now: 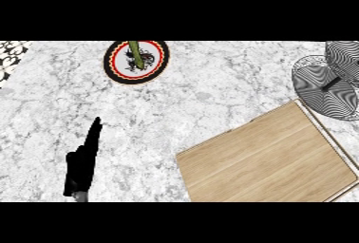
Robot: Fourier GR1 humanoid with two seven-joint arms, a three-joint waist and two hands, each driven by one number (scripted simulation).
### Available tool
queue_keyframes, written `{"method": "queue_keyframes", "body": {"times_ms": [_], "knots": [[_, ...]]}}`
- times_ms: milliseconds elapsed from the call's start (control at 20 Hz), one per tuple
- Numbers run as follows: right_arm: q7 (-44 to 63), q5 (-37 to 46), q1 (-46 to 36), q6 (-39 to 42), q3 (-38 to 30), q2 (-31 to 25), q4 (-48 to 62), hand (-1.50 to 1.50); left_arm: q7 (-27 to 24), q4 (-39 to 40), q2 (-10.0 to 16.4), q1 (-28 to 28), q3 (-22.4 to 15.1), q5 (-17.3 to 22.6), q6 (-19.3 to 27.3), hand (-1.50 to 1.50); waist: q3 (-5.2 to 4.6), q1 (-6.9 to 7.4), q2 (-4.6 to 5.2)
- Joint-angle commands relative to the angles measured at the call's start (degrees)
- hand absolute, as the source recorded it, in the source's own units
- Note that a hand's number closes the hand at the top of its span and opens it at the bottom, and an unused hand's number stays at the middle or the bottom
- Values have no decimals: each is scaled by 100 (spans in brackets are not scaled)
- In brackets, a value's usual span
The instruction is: Pick the croissant from the tray and place it in the tiered basket
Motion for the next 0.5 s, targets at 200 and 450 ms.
{"method": "queue_keyframes", "body": {"times_ms": [200, 450], "knots": [[-685, -626, -211, -729, -788, 566, 1057, 150, -63, 228, -121, 217, -27, -28, 22, 0, -13, -74, 16], [-1249, -1032, -384, -1399, -1273, 1027, 1532, -150, 352, -241, 65, 234, -45, 38, -168, 0, -5, 33, 34]]}}
